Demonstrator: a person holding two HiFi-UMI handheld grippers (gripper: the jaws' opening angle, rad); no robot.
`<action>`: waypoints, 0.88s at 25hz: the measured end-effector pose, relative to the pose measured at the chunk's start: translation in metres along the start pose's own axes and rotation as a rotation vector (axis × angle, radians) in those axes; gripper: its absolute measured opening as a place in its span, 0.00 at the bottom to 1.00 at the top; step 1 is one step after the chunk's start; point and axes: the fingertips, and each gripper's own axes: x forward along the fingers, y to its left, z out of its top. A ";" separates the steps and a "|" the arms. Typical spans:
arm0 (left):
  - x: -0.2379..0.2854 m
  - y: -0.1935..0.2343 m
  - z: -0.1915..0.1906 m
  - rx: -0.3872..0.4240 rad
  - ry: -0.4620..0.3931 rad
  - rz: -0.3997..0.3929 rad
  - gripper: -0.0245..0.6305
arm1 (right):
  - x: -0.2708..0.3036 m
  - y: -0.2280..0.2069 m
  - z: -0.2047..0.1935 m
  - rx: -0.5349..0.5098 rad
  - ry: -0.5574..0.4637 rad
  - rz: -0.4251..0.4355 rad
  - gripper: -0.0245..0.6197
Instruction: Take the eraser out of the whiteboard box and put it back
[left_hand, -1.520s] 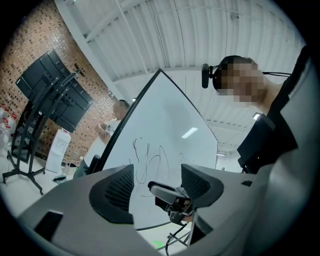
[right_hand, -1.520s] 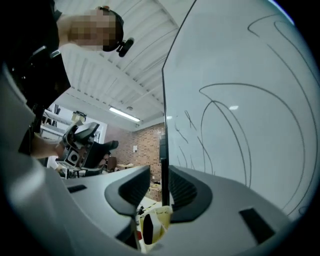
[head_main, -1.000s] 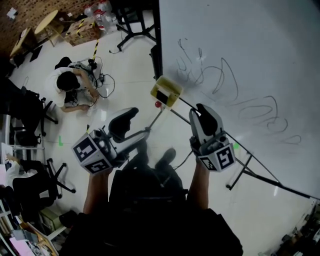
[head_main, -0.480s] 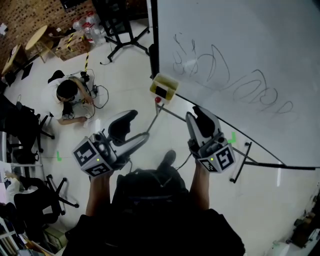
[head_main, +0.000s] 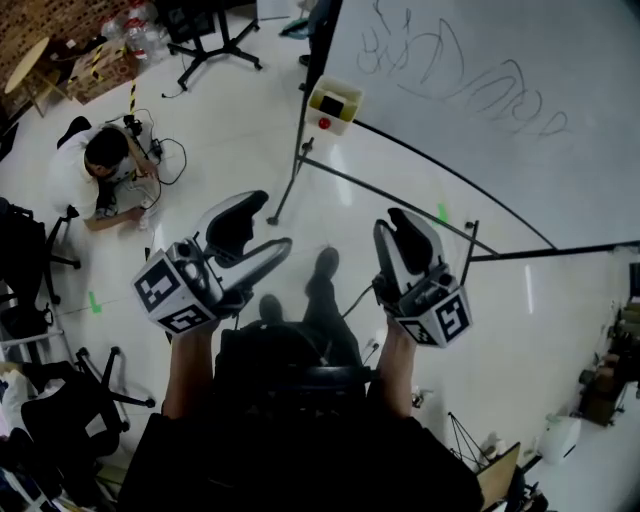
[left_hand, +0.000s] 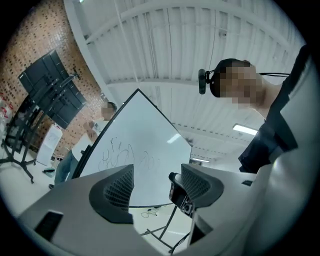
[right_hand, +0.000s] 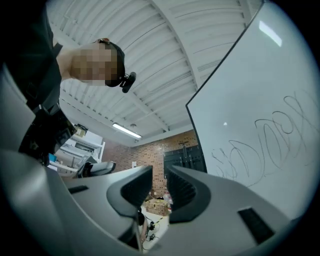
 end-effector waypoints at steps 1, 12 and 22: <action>-0.008 -0.005 -0.002 -0.018 -0.010 -0.010 0.48 | -0.008 0.008 -0.002 0.004 0.009 -0.023 0.20; -0.065 -0.028 0.012 -0.030 -0.082 -0.053 0.48 | -0.008 0.084 0.023 -0.053 0.022 -0.010 0.20; -0.076 -0.021 0.007 -0.063 -0.127 -0.016 0.48 | -0.006 0.096 0.023 -0.064 0.089 0.025 0.20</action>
